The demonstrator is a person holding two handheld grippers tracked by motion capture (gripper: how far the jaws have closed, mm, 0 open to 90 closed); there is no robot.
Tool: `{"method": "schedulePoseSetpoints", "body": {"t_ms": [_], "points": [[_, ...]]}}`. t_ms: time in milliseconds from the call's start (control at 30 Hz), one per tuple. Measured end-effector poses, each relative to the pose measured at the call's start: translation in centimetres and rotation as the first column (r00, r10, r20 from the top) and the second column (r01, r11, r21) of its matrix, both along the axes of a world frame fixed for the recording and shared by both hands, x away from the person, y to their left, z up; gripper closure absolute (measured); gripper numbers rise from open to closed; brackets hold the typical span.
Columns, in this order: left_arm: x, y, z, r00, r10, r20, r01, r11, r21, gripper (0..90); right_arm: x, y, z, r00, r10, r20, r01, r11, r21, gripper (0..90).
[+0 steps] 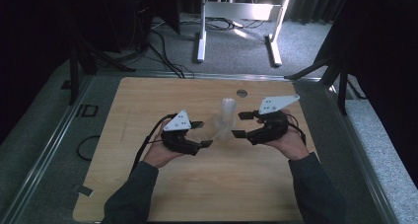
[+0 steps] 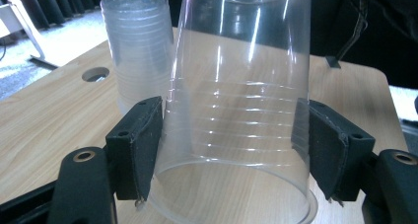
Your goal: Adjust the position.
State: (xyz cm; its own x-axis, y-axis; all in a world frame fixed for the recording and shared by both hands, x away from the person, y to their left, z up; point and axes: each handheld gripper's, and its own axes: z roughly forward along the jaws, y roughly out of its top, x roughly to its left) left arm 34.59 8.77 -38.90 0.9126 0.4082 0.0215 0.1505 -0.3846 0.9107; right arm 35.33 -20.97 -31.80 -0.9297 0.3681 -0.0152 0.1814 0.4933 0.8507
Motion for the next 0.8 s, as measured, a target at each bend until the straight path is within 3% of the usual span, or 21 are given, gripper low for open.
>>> {"method": "schedulePoseSetpoints", "body": {"t_ms": [167, 467, 800], "points": [[0.1, 0.1, 0.2, 0.9999, -0.011, 0.0, 0.011, 0.9993, 0.035, 29.0, -0.1, 0.2, 0.2, 0.9997, 0.022, -0.004, -0.022, 0.9988, -0.044, 37.2], [0.2, 0.0, 0.2, 0.9998, -0.019, 0.001, 0.019, 0.9969, 0.076, 29.0, -0.2, 0.4, 0.5, 0.9995, 0.031, 0.01, -0.03, 0.9952, -0.093, 37.4], [0.3, -0.4, -0.2, 0.9995, -0.029, -0.01, 0.03, 0.9919, 0.124, 29.0, -0.2, 1.6, 0.3, 0.9983, 0.056, 0.016, -0.052, 0.9755, -0.214, 37.3]]}}
